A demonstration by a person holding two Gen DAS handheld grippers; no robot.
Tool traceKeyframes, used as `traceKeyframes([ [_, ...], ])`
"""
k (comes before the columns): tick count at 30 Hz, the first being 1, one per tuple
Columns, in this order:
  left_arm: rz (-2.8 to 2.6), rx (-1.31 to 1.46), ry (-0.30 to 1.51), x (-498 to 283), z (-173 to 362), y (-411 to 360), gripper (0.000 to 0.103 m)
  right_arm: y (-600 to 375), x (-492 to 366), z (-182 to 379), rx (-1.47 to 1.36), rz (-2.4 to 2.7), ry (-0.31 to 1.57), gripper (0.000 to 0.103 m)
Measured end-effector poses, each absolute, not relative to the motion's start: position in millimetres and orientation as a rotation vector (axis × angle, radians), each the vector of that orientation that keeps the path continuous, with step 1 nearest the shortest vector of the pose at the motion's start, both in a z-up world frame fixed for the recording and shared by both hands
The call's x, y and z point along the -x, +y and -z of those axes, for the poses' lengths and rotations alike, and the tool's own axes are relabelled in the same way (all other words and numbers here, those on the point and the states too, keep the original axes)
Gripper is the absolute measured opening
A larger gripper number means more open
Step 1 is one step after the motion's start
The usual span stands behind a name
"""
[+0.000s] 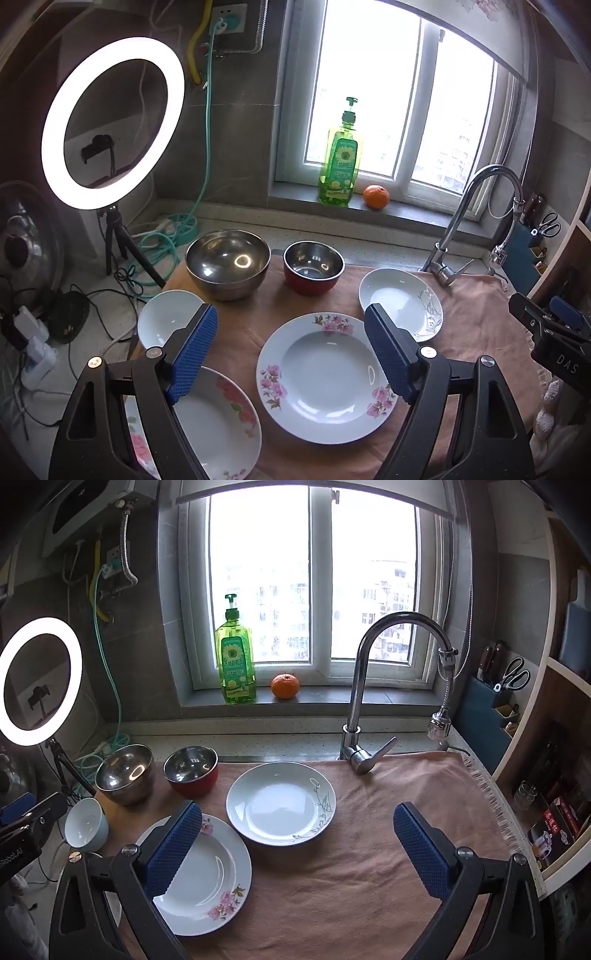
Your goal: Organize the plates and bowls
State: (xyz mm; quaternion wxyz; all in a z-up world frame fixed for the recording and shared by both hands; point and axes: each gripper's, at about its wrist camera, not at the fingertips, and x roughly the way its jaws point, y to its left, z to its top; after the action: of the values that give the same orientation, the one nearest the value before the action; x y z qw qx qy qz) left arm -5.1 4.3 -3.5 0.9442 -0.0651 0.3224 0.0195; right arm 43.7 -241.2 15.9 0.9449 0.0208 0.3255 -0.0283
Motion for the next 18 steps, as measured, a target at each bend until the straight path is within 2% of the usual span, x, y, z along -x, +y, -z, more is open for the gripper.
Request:
traceKeyframes([
  [18,-0.034,0.135,0.652,6.9,0.3,4.7,0.082,-230.0,-35.8,-15.1,-0.025,0.056,0.680,0.103],
])
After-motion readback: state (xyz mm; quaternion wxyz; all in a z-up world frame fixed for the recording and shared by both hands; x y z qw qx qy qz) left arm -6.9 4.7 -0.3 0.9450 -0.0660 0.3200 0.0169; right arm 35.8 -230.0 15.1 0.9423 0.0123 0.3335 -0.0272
